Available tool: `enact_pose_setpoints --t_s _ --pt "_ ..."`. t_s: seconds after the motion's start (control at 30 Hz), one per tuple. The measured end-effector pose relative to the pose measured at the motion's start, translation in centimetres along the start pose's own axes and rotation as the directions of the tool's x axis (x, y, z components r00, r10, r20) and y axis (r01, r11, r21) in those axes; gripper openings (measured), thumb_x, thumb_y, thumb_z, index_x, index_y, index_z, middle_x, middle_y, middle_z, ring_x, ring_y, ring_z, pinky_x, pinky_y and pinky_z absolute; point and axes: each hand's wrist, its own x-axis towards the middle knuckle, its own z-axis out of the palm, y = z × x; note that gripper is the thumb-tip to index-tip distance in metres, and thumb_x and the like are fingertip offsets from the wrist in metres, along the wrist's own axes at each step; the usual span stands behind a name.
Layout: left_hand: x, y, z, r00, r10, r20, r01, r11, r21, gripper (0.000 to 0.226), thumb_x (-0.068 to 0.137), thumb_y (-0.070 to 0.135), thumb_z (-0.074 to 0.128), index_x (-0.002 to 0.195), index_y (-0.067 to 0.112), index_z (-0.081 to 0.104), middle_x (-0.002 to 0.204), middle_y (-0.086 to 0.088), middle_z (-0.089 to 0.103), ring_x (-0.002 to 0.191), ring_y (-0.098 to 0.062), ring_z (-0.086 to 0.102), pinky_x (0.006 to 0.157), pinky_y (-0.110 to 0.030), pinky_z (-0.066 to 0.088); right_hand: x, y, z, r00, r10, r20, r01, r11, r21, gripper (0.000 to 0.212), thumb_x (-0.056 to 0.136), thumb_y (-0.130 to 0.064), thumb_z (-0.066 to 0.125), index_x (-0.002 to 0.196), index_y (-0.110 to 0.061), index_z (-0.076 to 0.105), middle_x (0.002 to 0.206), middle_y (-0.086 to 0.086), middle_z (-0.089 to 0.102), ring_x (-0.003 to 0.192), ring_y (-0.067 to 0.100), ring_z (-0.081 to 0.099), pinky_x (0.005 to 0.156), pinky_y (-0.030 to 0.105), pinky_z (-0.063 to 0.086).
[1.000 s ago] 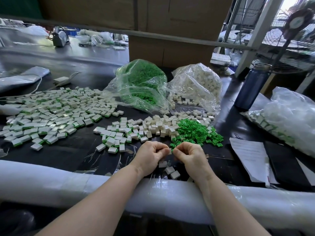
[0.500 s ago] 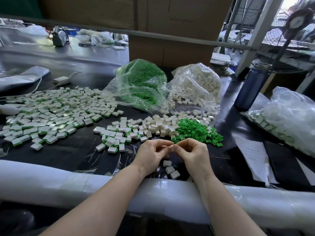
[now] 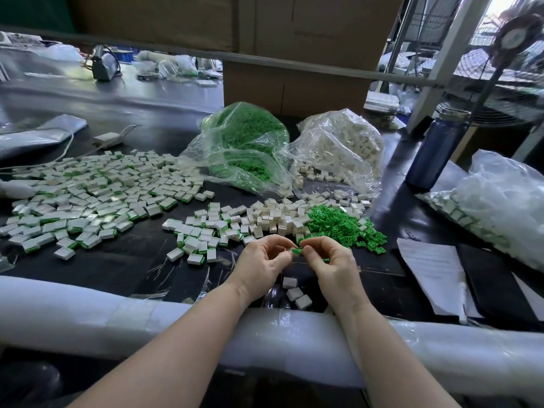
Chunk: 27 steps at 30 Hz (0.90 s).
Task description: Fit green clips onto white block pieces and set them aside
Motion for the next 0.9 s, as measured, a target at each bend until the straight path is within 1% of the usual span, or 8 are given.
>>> enact_pose_setpoints --t_s 0.1,0.23,0.33,0.43,0.5,0.63,0.77,0.9 --pt "0.09 -0.12 -0.05 1.000 -0.014 -0.011 0.014 1.000 -0.024 0.010 0.089 0.007 0.058 0.094 0.010 0.066 0.094 -0.020 0.068 0.088 -0.033 0.063 0.084 -0.040 0.053 0.20 0.50 0.19 0.999 0.030 -0.025 -0.034 0.982 -0.185 0.011 0.089 -0.012 0.060 0.089 -0.020 0.068 0.080 -0.011 0.066 0.078 0.005 0.061 0.070 0.011 0.043" --pt "0.07 -0.11 -0.08 1.000 -0.021 -0.020 0.021 0.999 -0.038 0.011 0.089 0.009 0.058 0.089 0.017 0.065 0.097 -0.025 0.065 0.081 -0.027 0.059 0.086 -0.048 0.050 0.24 0.87 0.28 0.998 -0.016 -0.062 -0.007 0.935 -0.354 0.021 0.091 -0.009 0.055 0.107 -0.014 0.068 0.097 -0.006 0.065 0.094 0.010 0.057 0.079 0.010 0.035" --pt "-0.05 0.17 -0.07 1.000 0.006 -0.006 -0.006 0.999 -0.034 0.012 0.089 0.009 0.058 0.089 0.018 0.065 0.105 -0.024 0.062 0.088 -0.029 0.062 0.087 -0.046 0.052 0.06 0.55 0.30 0.997 -0.044 -0.064 0.031 0.979 -0.201 0.015 0.092 -0.013 0.055 0.099 -0.018 0.068 0.088 -0.011 0.066 0.086 0.008 0.060 0.074 0.008 0.040" --pt "-0.08 0.37 -0.06 0.999 0.031 0.015 -0.031 1.000 0.001 0.015 0.089 0.010 0.059 0.087 0.024 0.065 0.114 -0.015 0.053 0.099 -0.030 0.062 0.091 -0.040 0.052 0.09 0.25 0.33 0.995 0.061 0.074 -0.070 0.991 0.116 0.017 0.094 -0.021 0.052 0.087 -0.019 0.067 0.080 0.000 0.070 0.080 0.019 0.066 0.075 0.028 0.053" --pt "-0.07 0.39 0.03 0.999 0.034 0.035 -0.034 0.999 -0.008 0.016 0.088 0.010 0.060 0.087 0.025 0.065 0.114 -0.013 0.049 0.098 -0.033 0.062 0.090 -0.038 0.053 0.13 0.05 0.24 0.977 0.105 0.184 -0.152 0.953 0.263 0.026 0.093 -0.024 0.049 0.080 -0.014 0.069 0.073 0.005 0.070 0.072 0.021 0.066 0.067 0.031 0.054" --pt "-0.07 0.44 0.15 0.997 0.035 0.064 -0.036 0.999 0.016 0.007 0.087 0.011 0.061 0.093 0.015 0.065 0.112 -0.012 0.046 0.090 -0.036 0.062 0.085 -0.036 0.055 0.21 0.15 0.05 0.958 0.126 0.258 -0.200 0.937 0.286 0.021 0.092 -0.013 0.054 0.079 -0.010 0.071 0.066 0.002 0.069 0.064 0.013 0.064 0.060 0.021 0.052" --pt "-0.17 0.46 0.12 0.995 0.058 0.075 -0.062 0.997 0.042 0.011 0.087 0.007 0.062 0.093 0.016 0.065 0.104 -0.003 0.045 0.071 -0.013 0.052 0.076 -0.020 0.051 0.28 0.33 -0.10 0.952 0.138 0.272 -0.231 0.907 0.351 0.018 0.090 -0.008 0.055 0.078 -0.007 0.068 0.062 -0.001 0.068 0.060 0.009 0.064 0.057 0.018 0.051" --pt "-0.26 0.49 0.04 0.995 0.066 0.070 -0.069 0.996 0.049 0.015 0.086 0.005 0.062 0.089 0.019 0.064 0.101 0.001 0.045 0.065 -0.004 0.049 0.068 -0.009 0.045 0.35 0.43 -0.07 0.940 0.151 0.306 -0.263 0.891 0.371 0.012 0.090 -0.008 0.056 0.088 -0.002 0.067 0.069 0.003 0.068 0.065 0.011 0.064 0.061 0.019 0.052"
